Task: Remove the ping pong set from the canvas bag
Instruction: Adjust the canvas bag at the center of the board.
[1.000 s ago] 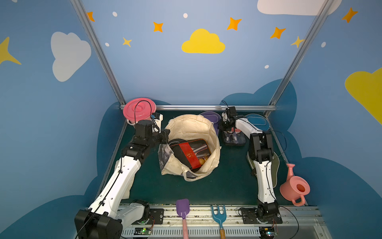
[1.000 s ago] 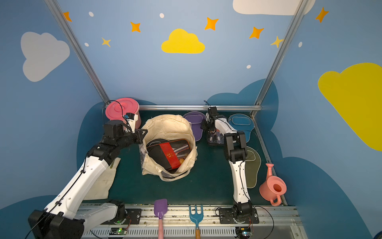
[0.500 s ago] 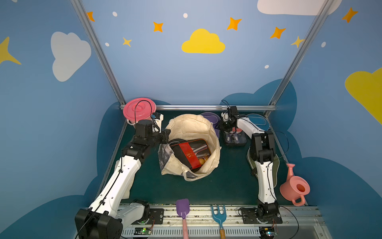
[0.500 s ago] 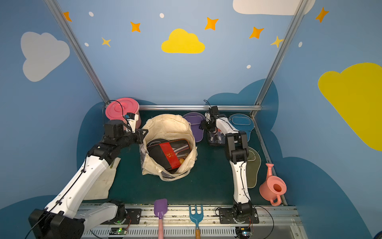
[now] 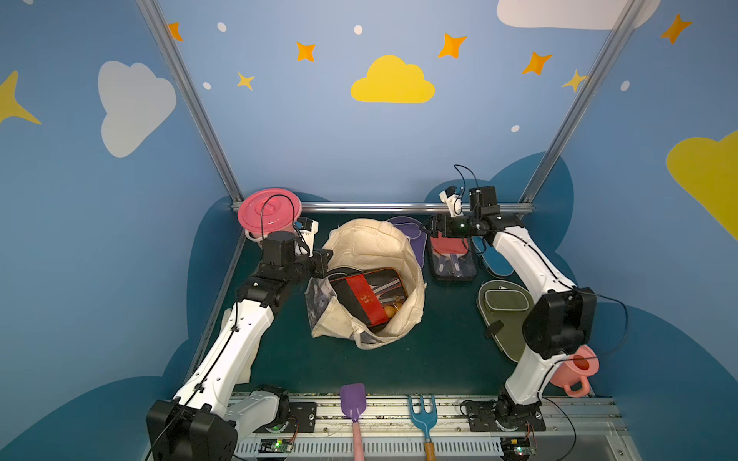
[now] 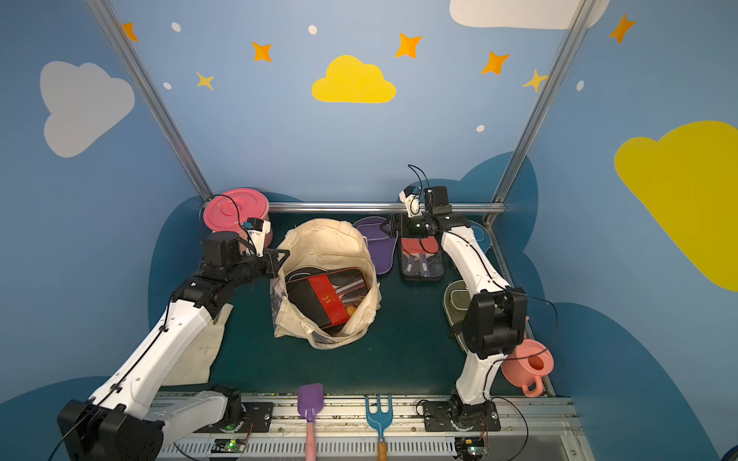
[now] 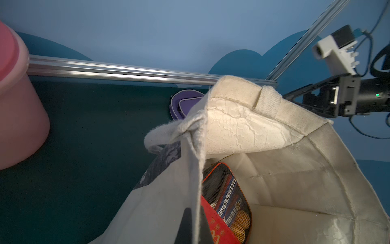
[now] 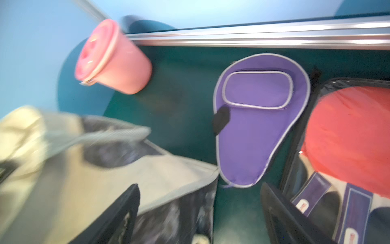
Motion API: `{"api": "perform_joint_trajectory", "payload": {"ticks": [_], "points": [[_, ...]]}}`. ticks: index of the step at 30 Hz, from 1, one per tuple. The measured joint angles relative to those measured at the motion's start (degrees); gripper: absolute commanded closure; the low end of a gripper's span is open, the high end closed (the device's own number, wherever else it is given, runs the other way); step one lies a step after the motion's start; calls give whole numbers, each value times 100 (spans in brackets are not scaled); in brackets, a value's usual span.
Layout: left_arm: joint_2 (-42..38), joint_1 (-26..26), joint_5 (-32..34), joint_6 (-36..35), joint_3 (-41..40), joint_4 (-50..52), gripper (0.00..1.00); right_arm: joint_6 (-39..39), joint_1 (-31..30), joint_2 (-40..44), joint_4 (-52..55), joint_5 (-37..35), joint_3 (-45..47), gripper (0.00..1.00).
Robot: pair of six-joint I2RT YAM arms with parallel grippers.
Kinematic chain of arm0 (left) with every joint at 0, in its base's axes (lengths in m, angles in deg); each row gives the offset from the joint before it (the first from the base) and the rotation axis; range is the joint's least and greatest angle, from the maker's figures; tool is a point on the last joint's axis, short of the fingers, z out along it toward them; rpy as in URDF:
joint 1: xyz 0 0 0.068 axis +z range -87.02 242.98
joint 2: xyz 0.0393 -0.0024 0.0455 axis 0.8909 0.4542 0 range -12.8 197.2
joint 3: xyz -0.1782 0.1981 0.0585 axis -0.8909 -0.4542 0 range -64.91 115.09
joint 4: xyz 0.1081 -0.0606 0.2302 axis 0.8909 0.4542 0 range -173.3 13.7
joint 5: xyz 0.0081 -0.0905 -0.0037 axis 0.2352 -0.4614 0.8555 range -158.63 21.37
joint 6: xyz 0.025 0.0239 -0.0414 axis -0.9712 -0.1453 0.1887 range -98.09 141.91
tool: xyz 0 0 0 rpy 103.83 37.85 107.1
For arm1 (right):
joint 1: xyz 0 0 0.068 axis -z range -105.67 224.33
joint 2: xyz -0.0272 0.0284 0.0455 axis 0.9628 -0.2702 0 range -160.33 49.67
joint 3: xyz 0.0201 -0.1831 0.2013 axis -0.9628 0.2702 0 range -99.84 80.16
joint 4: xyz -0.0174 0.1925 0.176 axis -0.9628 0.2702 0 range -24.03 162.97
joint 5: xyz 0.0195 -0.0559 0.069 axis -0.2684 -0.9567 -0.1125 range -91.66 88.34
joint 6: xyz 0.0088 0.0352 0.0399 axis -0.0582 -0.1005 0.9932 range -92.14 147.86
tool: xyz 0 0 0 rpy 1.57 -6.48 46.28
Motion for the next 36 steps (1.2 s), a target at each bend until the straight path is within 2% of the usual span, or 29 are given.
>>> {"api": "perform_joint_trajectory", "payload": {"ticks": [5,10,16,17,19,20,21,22,30,36], "points": [[0,0,-59,-2,-57,-92,96,-295,-168,1005,120,223,675,12],[0,0,-83,-2,-68,-122,96,-472,-621,1823,243,214,1316,12],[9,-4,-160,2,-70,-131,96,-568,-1108,2057,358,-81,1552,14],[15,-7,-175,2,-68,-138,96,-581,-1158,2048,374,-157,1552,18],[26,-13,-201,7,-70,-146,96,-621,-1287,2015,407,-328,1550,38],[26,-13,-214,11,-72,-151,96,-651,-1340,1985,428,-389,1543,61],[24,-15,-227,15,-83,-164,96,-667,-1390,1939,472,-448,1526,87],[20,-15,-232,17,-96,-177,96,-686,-1425,1888,525,-479,1497,100],[-216,-24,-157,11,-179,-138,96,-774,-1602,1884,1263,-796,1117,100],[-350,-26,-136,-4,-238,-109,96,-695,-1668,2487,2232,-1040,949,100]]}}
